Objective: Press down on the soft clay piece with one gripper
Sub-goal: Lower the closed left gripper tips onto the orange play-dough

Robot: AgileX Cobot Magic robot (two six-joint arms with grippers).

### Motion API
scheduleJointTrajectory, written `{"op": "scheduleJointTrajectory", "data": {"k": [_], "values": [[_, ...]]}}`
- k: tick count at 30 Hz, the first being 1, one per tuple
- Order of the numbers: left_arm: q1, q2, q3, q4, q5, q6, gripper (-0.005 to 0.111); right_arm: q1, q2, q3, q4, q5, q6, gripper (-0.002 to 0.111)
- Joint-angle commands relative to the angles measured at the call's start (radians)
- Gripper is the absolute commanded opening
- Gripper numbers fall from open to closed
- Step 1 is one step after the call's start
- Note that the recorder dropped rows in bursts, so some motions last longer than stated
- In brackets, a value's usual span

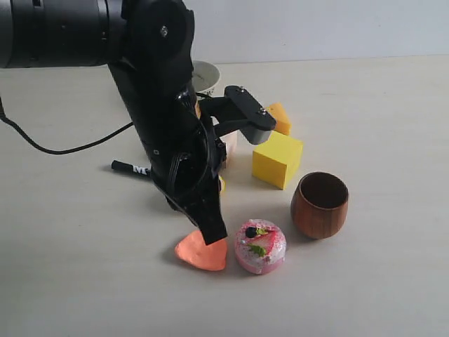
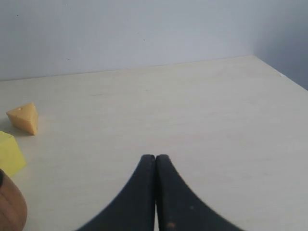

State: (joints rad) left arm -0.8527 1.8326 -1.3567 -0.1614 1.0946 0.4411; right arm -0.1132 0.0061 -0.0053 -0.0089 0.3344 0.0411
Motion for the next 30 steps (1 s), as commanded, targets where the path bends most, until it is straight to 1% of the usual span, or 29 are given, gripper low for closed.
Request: {"op": "scheduleJointTrajectory", "data": {"k": [1,5,19,25,28,30], "values": [[0.005,0.016,-0.006,0.054,-0.005,0.016,0.000,0.002,-0.006,0.005,0.002,-0.010,-0.004,0.000],[0.005,0.052,-0.006,0.081,-0.015,0.016,0.000,0.002,-0.006,0.005,0.002,-0.010,-0.004,0.000],[0.005,0.069,-0.006,0.081,-0.051,0.012,0.000,0.002,-0.006,0.005,0.002,-0.008,-0.004,0.000],[0.005,0.121,-0.006,0.078,-0.066,0.012,0.000,0.002,-0.006,0.005,0.002,-0.008,-0.004,0.000],[0.011,0.143,-0.006,0.078,-0.085,0.012,0.000,0.002,-0.006,0.005,0.002,-0.008,-0.004,0.000],[0.028,0.150,-0.006,0.073,-0.088,0.012,0.000,0.002,-0.006,0.005,0.002,-0.008,-0.004,0.000]]}}
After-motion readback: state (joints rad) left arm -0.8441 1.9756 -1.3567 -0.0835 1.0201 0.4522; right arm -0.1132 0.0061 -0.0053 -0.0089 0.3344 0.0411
